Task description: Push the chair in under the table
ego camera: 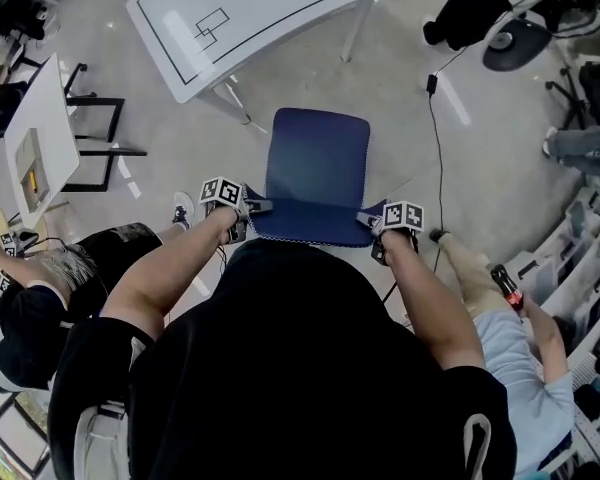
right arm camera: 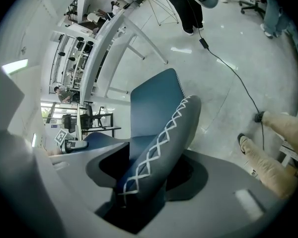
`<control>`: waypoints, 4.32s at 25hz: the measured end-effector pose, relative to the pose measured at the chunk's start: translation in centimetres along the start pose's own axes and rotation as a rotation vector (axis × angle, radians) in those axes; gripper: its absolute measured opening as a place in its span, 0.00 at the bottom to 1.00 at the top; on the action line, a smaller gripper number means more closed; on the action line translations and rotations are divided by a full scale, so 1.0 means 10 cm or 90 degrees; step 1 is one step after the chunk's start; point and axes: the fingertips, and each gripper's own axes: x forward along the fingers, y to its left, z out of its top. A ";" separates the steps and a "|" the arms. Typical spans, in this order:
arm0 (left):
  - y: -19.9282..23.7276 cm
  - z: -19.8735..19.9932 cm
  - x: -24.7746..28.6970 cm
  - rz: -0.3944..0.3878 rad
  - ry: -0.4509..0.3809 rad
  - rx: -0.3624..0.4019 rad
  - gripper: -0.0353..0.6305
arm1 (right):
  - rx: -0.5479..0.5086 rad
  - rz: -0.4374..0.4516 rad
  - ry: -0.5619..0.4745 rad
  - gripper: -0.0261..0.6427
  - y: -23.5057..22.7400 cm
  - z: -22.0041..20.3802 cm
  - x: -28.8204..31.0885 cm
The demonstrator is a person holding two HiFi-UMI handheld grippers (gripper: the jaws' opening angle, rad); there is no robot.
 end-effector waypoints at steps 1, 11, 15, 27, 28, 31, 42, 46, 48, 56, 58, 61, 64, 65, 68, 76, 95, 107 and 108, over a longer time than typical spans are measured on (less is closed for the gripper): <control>-0.02 0.09 -0.02 -0.001 0.002 0.000 0.70 | 0.002 -0.001 0.002 0.41 0.04 0.08 0.01; -0.20 0.83 -0.19 -0.024 -0.017 -0.024 0.71 | 0.002 -0.006 0.005 0.41 0.34 0.79 0.07; -0.21 1.03 -0.26 -0.033 -0.025 -0.032 0.71 | -0.010 -0.012 0.013 0.41 0.49 1.06 0.10; -0.36 1.52 -0.39 -0.062 -0.071 -0.067 0.71 | -0.034 -0.013 0.024 0.42 0.77 1.78 0.11; -0.38 1.56 -0.38 -0.065 -0.075 -0.071 0.71 | -0.036 -0.013 0.025 0.42 0.79 1.87 0.11; -0.43 1.68 -0.36 -0.071 -0.087 -0.083 0.71 | -0.053 -0.015 0.036 0.42 0.85 2.13 0.11; -0.71 2.33 -0.29 -0.081 -0.137 -0.153 0.71 | -0.121 -0.034 0.114 0.42 1.03 3.21 0.17; -0.74 2.49 -0.27 -0.091 -0.166 -0.182 0.71 | -0.149 -0.040 0.137 0.42 1.13 3.53 0.23; -0.74 2.55 -0.27 -0.098 -0.176 -0.194 0.71 | -0.165 -0.043 0.149 0.42 1.17 3.67 0.27; -0.84 2.73 -0.19 -0.123 -0.208 -0.219 0.71 | -0.209 -0.053 0.174 0.42 1.31 4.11 0.30; -0.87 2.77 -0.18 -0.130 -0.217 -0.225 0.72 | -0.217 -0.054 0.178 0.42 1.34 4.20 0.31; -0.90 2.84 -0.16 -0.137 -0.227 -0.229 0.72 | -0.231 -0.053 0.182 0.42 1.40 4.35 0.33; -0.94 2.88 -0.12 -0.142 -0.231 -0.230 0.73 | -0.244 -0.051 0.185 0.42 1.43 4.49 0.35; -0.95 2.91 -0.12 -0.143 -0.235 -0.231 0.73 | -0.247 -0.049 0.185 0.42 1.45 4.54 0.36; -0.96 3.00 -0.14 -0.149 -0.250 -0.237 0.74 | -0.254 -0.043 0.185 0.43 1.52 4.65 0.38; -0.84 3.27 -0.18 -0.145 -0.295 -0.244 0.74 | -0.295 -0.038 0.176 0.43 1.66 4.92 0.60; -0.65 3.90 -0.28 -0.168 -0.421 -0.274 0.74 | -0.321 -0.007 0.117 0.43 2.00 5.64 1.02; -0.40 4.10 -0.37 -0.167 -0.493 -0.287 0.74 | -0.329 0.007 0.082 0.43 2.02 5.70 1.26; -0.40 4.13 -0.38 -0.165 -0.492 -0.282 0.74 | -0.333 0.005 0.081 0.43 2.02 5.72 1.27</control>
